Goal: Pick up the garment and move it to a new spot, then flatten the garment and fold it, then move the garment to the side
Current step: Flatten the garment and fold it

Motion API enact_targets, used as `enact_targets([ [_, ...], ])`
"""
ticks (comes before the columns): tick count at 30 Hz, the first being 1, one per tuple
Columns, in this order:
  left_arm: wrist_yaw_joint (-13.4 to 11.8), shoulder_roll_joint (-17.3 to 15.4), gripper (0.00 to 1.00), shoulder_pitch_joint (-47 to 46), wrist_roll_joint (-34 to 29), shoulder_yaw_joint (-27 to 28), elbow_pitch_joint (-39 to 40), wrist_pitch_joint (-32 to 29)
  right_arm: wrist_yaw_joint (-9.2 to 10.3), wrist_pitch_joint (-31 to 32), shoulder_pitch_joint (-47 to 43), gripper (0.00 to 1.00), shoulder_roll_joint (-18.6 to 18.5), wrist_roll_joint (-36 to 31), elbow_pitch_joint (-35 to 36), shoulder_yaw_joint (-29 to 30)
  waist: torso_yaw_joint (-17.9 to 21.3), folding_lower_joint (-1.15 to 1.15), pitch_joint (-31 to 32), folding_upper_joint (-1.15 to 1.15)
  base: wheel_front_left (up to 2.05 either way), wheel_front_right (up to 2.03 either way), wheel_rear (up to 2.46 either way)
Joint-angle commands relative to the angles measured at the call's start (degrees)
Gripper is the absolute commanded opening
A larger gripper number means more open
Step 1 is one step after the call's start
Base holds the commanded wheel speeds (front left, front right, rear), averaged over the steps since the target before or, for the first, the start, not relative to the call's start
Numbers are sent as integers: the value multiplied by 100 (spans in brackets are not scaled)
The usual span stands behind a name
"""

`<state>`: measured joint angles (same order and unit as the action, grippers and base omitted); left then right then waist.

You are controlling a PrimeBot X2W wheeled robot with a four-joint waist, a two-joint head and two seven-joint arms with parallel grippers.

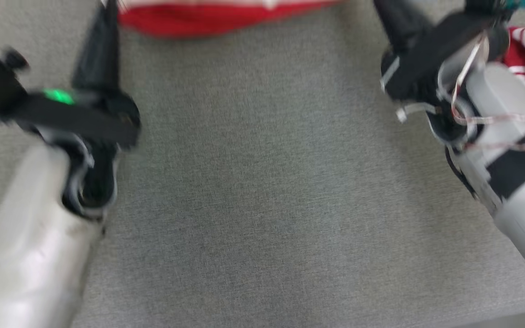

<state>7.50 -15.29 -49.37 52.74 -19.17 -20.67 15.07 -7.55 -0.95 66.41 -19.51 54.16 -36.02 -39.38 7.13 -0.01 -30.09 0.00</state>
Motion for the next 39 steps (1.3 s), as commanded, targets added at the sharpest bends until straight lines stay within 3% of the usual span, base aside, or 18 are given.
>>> enact_targets([
  [1, -8, -30, 0, 127, 39, -7, 12, 7, 14, 62, -132, 0, -68, 23, 39, -59, -63, 1, 408, 0, 0, 0, 0],
  [7, -7, -143, 0, 1094, 90, -211, 40, 8, 14, 988, -874, 0, -845, -59, 644, -972, -105, 1, 947, 0, 0, 0, 0],
  [14, -7, -55, 0, 2200, -333, -172, -317, 8, 14, 1884, -1914, 0, -1607, 644, 1539, -1344, -234, 1, 1634, 0, 0, 0, 0],
  [21, -6, -153, 0, 3595, -579, -385, -133, 9, 15, 2201, -3043, 0, -2253, 1035, 2411, -1432, -287, 1, 2223, 0, 0, 0, 0],
  [28, -32, -139, 0, 4503, -509, -258, 106, 9, 15, 2514, -4108, 0, -2605, 1684, 3002, -1284, -375, 1, 2437, 0, 0, 0, 0],
  [32, -131, -331, 0, 4901, -713, -477, 255, -179, 15, 2731, -4611, 0, -2806, 1945, 3142, -1173, -402, 1, 2543, 0, 0, 0, 0],
  [39, -335, -399, 0, 5207, -704, -501, 776, -261, 15, 2295, -4827, 0, -2866, 1490, 3384, -600, -448, 1, 2599, 0, 0, 0, 0],
])
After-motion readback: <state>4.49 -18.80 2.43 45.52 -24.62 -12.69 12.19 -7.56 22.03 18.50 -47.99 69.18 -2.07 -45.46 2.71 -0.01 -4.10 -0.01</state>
